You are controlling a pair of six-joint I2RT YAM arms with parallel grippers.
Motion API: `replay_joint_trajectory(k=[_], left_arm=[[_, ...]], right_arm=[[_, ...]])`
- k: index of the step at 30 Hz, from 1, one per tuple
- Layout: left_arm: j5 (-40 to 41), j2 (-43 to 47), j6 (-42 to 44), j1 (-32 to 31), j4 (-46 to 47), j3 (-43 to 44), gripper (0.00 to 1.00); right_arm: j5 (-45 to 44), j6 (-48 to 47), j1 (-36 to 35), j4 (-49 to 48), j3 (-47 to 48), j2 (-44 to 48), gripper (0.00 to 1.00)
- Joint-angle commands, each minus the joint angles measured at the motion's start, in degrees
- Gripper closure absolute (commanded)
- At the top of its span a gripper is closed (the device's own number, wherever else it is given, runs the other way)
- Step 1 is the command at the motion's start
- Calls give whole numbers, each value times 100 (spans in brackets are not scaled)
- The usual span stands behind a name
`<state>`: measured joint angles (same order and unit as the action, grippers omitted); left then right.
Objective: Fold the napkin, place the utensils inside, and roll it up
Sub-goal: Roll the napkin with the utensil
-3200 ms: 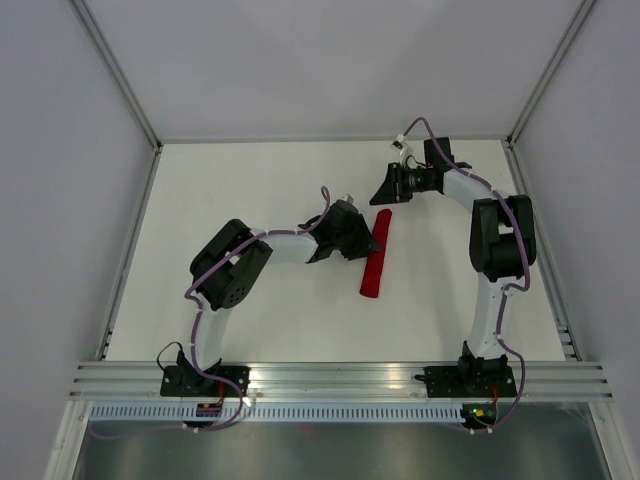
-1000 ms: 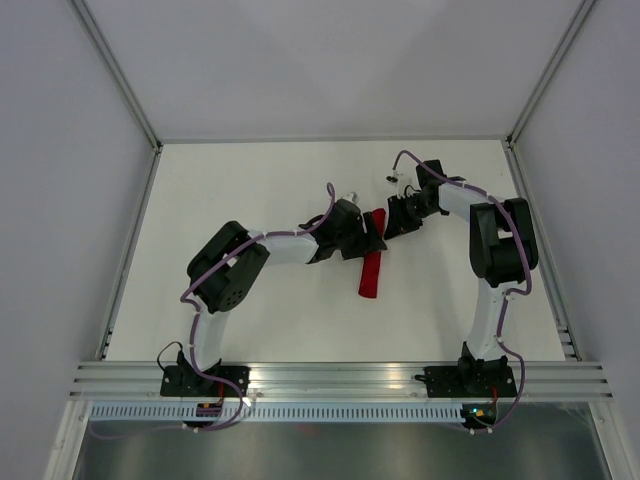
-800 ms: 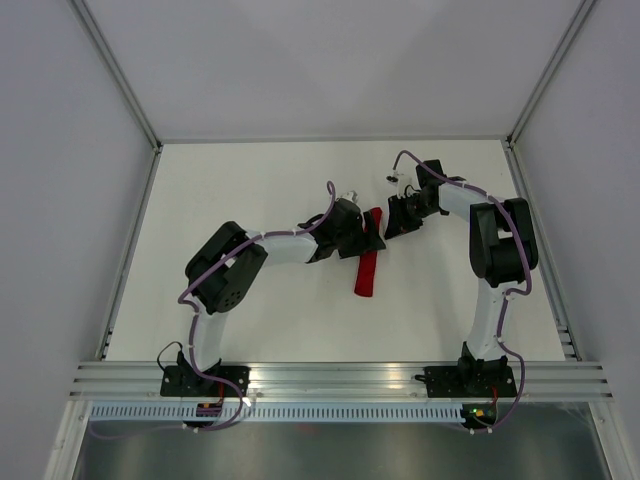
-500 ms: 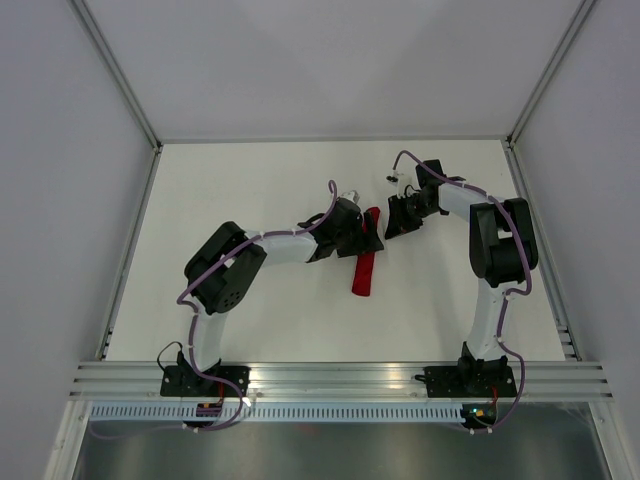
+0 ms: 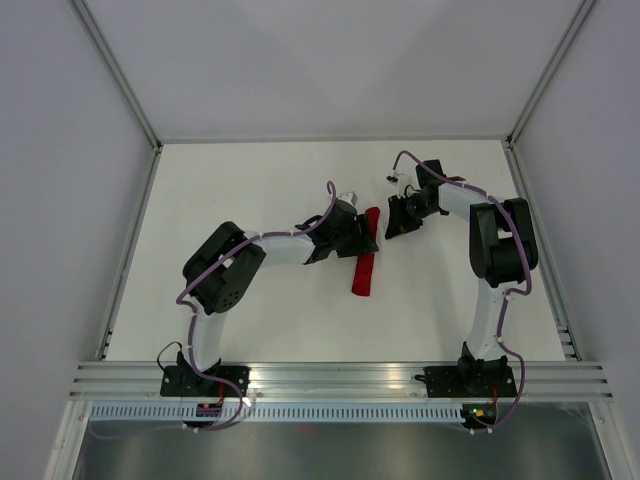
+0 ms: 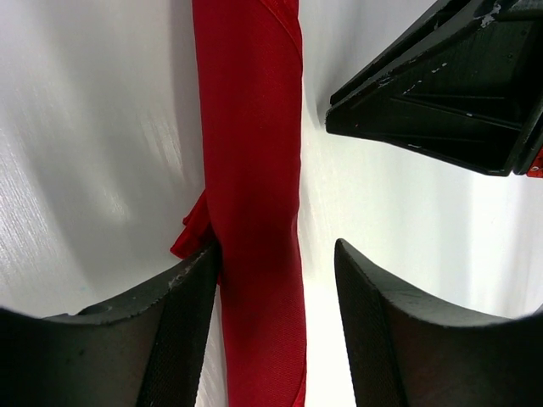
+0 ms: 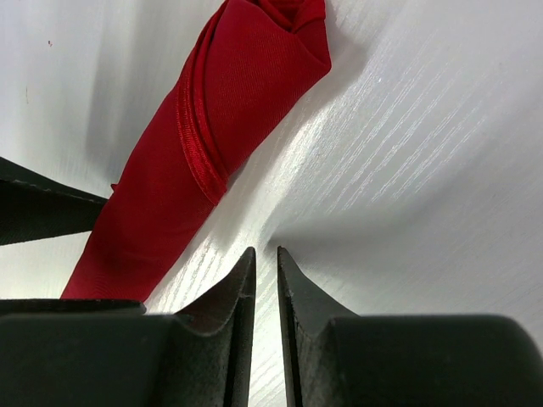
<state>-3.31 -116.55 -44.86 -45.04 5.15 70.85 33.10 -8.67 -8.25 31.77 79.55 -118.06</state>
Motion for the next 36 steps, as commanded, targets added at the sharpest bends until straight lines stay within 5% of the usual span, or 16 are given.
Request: replay_joint_trajectory(k=[1,12,16,25,32,36], left_arm=[[-47,194,250,65,-23,-177,38],[-231,352,267,171,302,-396,46],[-372,335,250,214,399,-414,56],[-381,361,232,259,452,-475,54],[-460,282,206,294,461,-493,57],[-504,265,118,337,654,-669,60]], right_arm=[[-287,-3,-1,31,61,11,79],[-287,-21,-1,31,61,2,79],[-278,-21,-1,40,70,-7,79],[-217,-82,-1,119,105,29,79],[739,-109,-1,154,149,424,77],[1408,49,-1,189,280,346,64]])
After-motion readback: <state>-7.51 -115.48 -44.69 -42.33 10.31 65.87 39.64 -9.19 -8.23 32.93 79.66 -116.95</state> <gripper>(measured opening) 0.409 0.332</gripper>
